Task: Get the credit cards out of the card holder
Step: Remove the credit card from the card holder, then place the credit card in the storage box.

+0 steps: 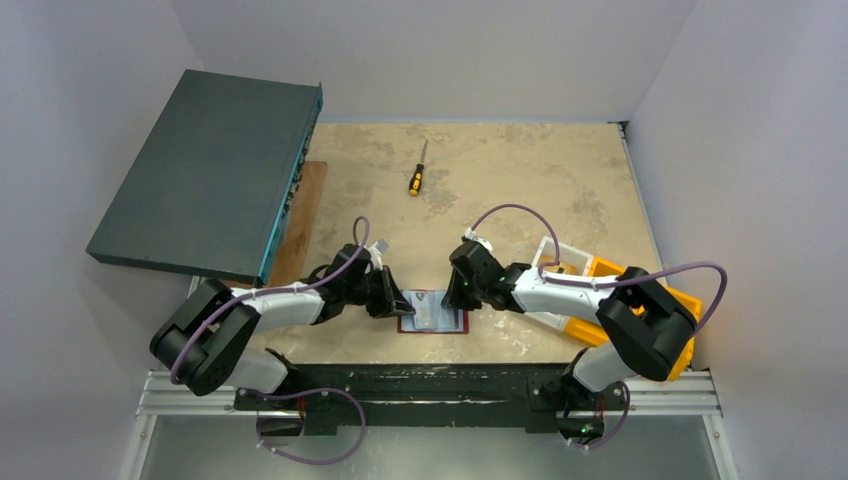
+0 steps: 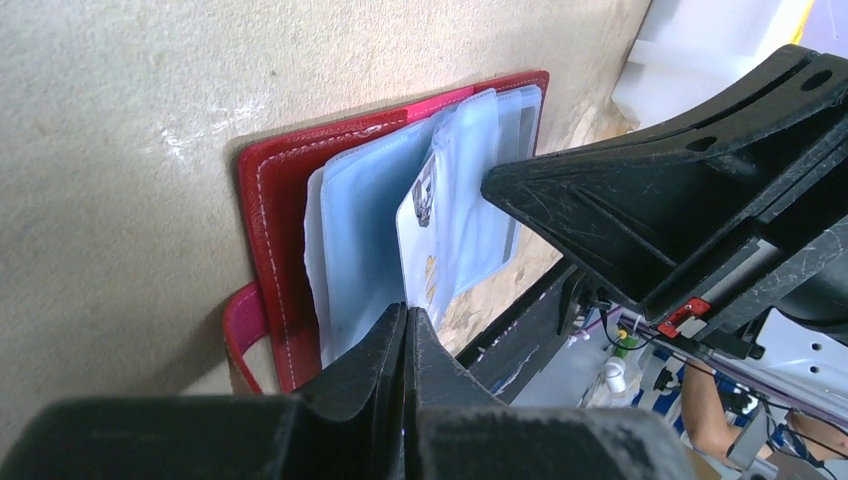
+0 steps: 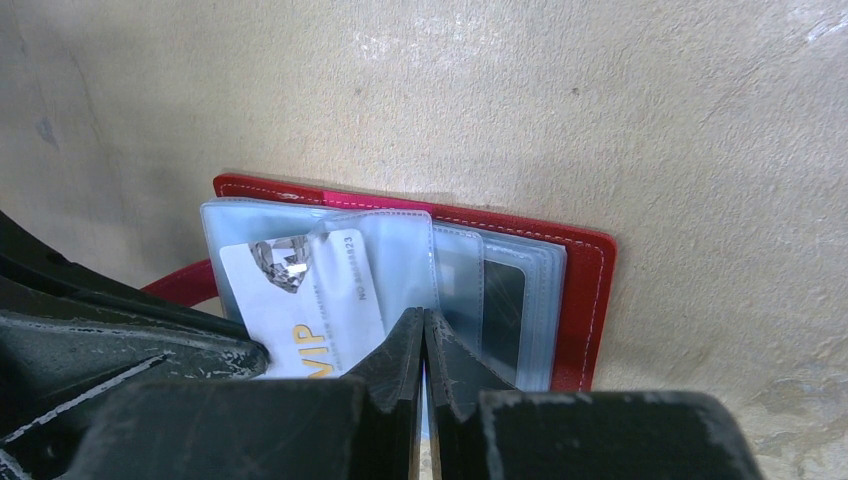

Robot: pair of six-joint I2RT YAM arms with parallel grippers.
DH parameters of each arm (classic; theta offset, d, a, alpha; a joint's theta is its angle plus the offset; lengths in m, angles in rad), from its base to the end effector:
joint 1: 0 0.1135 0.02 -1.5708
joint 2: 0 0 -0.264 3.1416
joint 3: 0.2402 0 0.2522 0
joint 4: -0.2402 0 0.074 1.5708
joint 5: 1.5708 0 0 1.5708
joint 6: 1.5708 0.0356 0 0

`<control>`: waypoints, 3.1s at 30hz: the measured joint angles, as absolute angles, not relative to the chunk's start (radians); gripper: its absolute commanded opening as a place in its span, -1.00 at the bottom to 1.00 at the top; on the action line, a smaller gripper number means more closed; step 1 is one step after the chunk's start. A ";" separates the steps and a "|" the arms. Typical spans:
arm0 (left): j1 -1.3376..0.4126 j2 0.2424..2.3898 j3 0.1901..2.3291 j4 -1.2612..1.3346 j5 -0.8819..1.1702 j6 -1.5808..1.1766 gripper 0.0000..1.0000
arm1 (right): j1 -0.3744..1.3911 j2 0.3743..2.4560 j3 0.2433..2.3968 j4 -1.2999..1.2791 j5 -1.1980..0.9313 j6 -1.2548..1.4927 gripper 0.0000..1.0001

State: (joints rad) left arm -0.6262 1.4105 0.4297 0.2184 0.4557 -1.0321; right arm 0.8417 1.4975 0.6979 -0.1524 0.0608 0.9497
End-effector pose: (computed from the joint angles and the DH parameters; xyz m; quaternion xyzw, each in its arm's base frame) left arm 0.1858 -0.1537 0.1308 -0.0935 0.8952 -0.4228 0.1057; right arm 0.1868 0.2059 0.1537 0.0606 0.9502 0.2195 0.2128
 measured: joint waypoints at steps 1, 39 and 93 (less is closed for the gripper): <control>-0.625 1.402 0.430 0.207 0.453 -1.027 -1.00 | 0.842 1.497 0.698 -0.152 0.061 0.950 -1.00; -0.493 1.016 0.524 0.091 0.619 -1.026 -1.00 | 0.656 1.090 0.590 0.262 -0.331 0.854 0.54; -0.526 1.029 0.838 -0.466 0.598 -0.761 0.34 | 0.640 1.137 1.034 -0.695 0.398 1.003 -1.00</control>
